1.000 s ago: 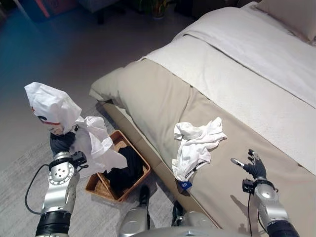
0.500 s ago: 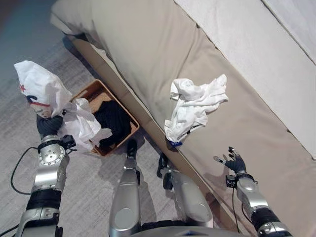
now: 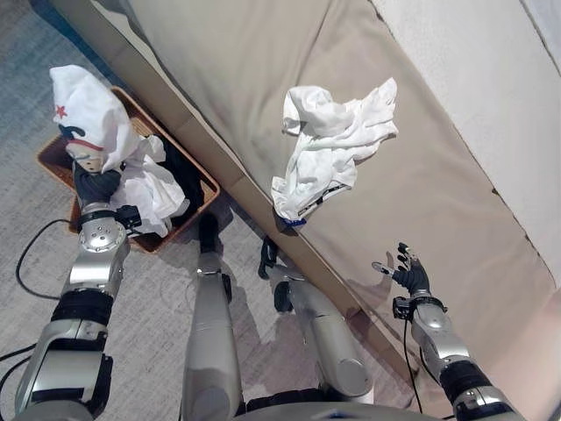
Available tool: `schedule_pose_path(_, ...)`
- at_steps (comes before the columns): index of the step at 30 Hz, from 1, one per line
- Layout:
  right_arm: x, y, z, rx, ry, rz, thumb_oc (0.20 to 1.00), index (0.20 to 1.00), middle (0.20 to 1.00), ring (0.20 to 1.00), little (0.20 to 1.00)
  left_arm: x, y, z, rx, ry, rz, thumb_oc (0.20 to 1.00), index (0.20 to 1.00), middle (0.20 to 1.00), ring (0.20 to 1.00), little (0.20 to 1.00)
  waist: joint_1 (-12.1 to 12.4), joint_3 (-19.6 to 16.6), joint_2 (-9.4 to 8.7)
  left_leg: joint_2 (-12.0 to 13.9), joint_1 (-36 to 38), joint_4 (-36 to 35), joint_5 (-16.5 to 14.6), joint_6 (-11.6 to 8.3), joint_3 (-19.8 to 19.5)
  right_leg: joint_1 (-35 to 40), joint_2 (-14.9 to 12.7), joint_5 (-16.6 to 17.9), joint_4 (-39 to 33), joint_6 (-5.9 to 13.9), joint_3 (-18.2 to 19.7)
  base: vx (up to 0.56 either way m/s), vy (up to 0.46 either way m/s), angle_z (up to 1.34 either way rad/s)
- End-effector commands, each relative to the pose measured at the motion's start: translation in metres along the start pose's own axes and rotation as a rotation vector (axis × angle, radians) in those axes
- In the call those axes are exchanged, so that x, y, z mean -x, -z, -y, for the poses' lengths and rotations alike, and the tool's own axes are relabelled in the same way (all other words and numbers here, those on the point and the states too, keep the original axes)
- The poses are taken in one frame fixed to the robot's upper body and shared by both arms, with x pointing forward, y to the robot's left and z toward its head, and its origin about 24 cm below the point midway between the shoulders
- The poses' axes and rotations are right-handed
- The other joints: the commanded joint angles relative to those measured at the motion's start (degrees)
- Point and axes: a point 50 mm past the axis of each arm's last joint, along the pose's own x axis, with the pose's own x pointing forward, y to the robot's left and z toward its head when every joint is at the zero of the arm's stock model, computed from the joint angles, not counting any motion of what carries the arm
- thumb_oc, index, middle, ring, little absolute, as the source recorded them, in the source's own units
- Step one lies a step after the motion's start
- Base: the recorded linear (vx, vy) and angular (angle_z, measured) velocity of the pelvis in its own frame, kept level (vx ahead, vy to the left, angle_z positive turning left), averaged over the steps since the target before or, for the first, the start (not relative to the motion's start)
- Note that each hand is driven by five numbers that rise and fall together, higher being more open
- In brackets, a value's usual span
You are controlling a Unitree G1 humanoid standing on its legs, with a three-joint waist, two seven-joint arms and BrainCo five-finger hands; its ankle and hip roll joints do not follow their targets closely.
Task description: Pick up clothes into the bucket
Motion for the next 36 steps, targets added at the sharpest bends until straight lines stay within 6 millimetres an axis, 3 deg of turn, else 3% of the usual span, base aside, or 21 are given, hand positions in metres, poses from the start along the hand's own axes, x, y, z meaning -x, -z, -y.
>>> schedule_pose_path(1,0.001,-0.022,-0.001,-0.04,0.003,0.115,1.0,1.0,1.0,1.0,1.0,-0.022,-0.04,-0.022,-0.048,-0.114,0.135,1.0,1.0,1.0,1.0,1.0,1.29,0.97,-6.41,-0.5,-0.84,14.27,-12.71,1.02,-0.81,2.56,-4.03,7.86,-9.2,6.04,3.17,0.0,-0.013,-0.04)
schedule_pose_path(7,-0.002,-0.032,-0.007,-0.049,-0.004,0.149,1.0,1.0,1.0,1.0,1.0,-0.022,-0.026,-0.008,0.016,-0.131,0.039,1.0,1.0,1.0,1.0,1.0,0.46,0.97,-6.85,-0.44,-3.31,15.52,-13.17,1.26,-1.1,0.08,-3.6,8.15,-9.12,6.08,3.16,0.0,-0.003,-0.01)
schedule_pose_path(12,-0.005,-0.042,-0.006,-0.051,0.011,0.178,1.0,1.0,1.0,1.0,1.0,-0.012,-0.002,-0.004,0.003,-0.139,-0.052,1.0,1.0,1.0,1.0,1.0,0.14,0.97,-6.56,-0.68,-4.07,15.35,-13.16,1.47,-1.0,-1.34,-3.66,8.12,-8.8,6.04,3.32,0.0,0.0,0.0)
schedule_pose_path(18,-0.008,-0.071,-0.003,-0.107,0.079,0.29,1.0,1.0,1.0,1.0,1.0,0.008,0.03,0.002,0.097,-0.2,-0.188,1.0,1.0,1.0,1.0,1.0,0.04,0.97,-5.96,-0.75,-4.04,14.84,-13.15,1.68,-0.63,-1.88,-3.72,8.12,-8.75,6.13,3.51,0.0,0.002,-0.02)
schedule_pose_path(19,-0.006,-0.093,0.001,-0.117,0.123,0.387,1.0,1.0,1.0,1.0,1.0,0.019,0.043,0.004,0.103,-0.213,-0.23,1.0,1.0,1.0,1.0,1.0,0.3,0.97,-5.24,-0.83,-3.82,14.2,-12.95,1.8,-0.4,-2.08,-3.86,8.04,-8.64,6.19,3.57,0.0,0.013,-0.07)
schedule_pose_path(20,-0.006,-0.099,0.003,-0.109,0.137,0.418,1.0,1.0,1.0,1.0,1.0,0.024,0.048,0.005,0.099,-0.218,-0.243,1.0,1.0,1.0,1.0,1.0,0.39,0.97,-4.96,-0.85,-3.67,13.86,-12.84,1.83,-0.28,-2.18,-3.93,8.01,-8.57,6.25,3.64,-0.09,0.026,-0.04)
schedule_pose_path(21,-0.004,-0.114,0.007,-0.088,0.163,0.488,1.0,1.0,1.0,1.0,1.0,0.03,0.052,0.007,0.107,-0.226,-0.248,1.0,1.0,1.0,1.0,1.0,0.22,0.97,-4.94,-1.57,-4.78,12.96,-10.38,2.03,0.39,-3.54,-4.89,9.31,-8.61,5.95,3.4,0.0,0.0,0.0)
schedule_pose_path(22,-0.003,-0.113,0.006,-0.084,0.162,0.485,1.0,1.0,1.0,1.0,1.0,0.031,0.053,0.007,0.105,-0.226,-0.253,1.0,1.0,1.0,1.0,1.0,0.44,0.97,-4.55,-1.1,-3.46,13.01,-12.26,1.88,-0.12,-2.38,-4.3,8.0,-8.46,6.3,3.63,-0.01,0.007,-0.03)
schedule_pose_path(23,0.0,-0.124,0.009,-0.067,0.181,0.541,1.0,1.0,1.0,1.0,1.0,0.039,0.059,0.008,0.096,-0.231,-0.269,1.0,1.0,1.0,1.0,1.0,0.64,0.97,-4.19,-1.21,-3.15,12.41,-12.04,1.93,-0.01,-2.34,-4.53,7.88,-8.28,6.35,3.59,0.0,0.0,0.0)
schedule_pose_path(24,0.004,-0.142,0.014,-0.041,0.218,0.627,1.0,1.0,1.0,1.0,1.0,0.049,0.064,0.011,0.047,-0.217,-0.259,1.0,1.0,1.0,1.0,1.0,0.82,0.97,-3.89,-1.91,-3.95,11.22,-9.67,2.15,0.71,-3.55,-5.46,8.98,-8.09,6.0,3.29,0.0,0.0,0.0)
schedule_pose_path(25,0.005,-0.14,0.013,-0.038,0.217,0.623,1.0,1.0,1.0,1.0,1.0,0.051,0.065,0.011,0.044,-0.217,-0.263,1.0,1.0,1.0,1.0,1.0,1.06,0.97,-3.53,-1.45,-2.62,11.29,-11.54,2.0,0.23,-2.38,-4.89,7.65,-7.92,6.35,3.55,-0.09,0.013,0.01)
schedule_pose_path(26,0.009,-0.154,0.018,-0.03,0.242,0.692,1.0,1.0,1.0,1.0,1.0,0.06,0.07,0.013,-0.011,-0.2,-0.252,1.0,1.0,1.0,1.0,1.0,1.28,0.97,-3.01,-2.17,-3.14,9.71,-9.01,2.21,0.84,-3.66,-6.01,8.69,-7.61,6.08,3.13,0.0,0.0,0.0)
schedule_pose_path(31,0.018,-0.178,0.026,-0.005,0.289,0.815,1.0,1.0,1.0,1.0,1.0,0.084,0.081,0.024,-0.094,-0.102,-0.235,1.0,1.0,1.0,1.0,1.0,2.85,0.97,-0.33,-2.75,-1.11,6.56,-7.69,2.38,1.13,-3.98,-7.52,7.39,-5.14,6.01,2.9,-0.02,0.004,0.05)
schedule_pose_path(32,0.021,-0.186,0.029,0.003,0.311,0.853,1.0,1.0,1.0,1.0,1.0,0.098,0.092,0.034,-0.083,-0.038,-0.277,1.0,1.0,1.0,1.0,1.0,3.9,0.97,1.4,-3.03,-0.05,4.74,-6.74,2.48,1.09,-4.47,-8.36,6.38,-3.13,6.0,2.72,0.0,-0.001,0.08)
schedule_pose_path(35,0.02,-0.193,0.031,0.036,0.325,0.878,1.0,1.0,1.0,1.0,1.0,0.109,0.1,0.043,-0.104,0.034,-0.301,1.0,1.0,1.0,1.0,1.0,4.76,0.97,3.07,-3.46,1.22,2.87,-5.82,2.55,0.93,-5.07,-9.21,5.23,-0.73,5.85,2.64,0.01,0.006,0.16)
schedule_pose_path(36,0.015,-0.199,0.033,0.071,0.33,0.879,1.0,1.0,1.0,1.0,1.0,0.118,0.103,0.054,-0.165,0.139,-0.283,1.0,1.0,1.0,1.0,1.0,5.82,0.97,4.72,-4.03,2.28,0.54,-4.38,2.47,0.44,-5.7,-10.11,3.75,1.66,5.65,2.17,0.01,-0.011,0.17)
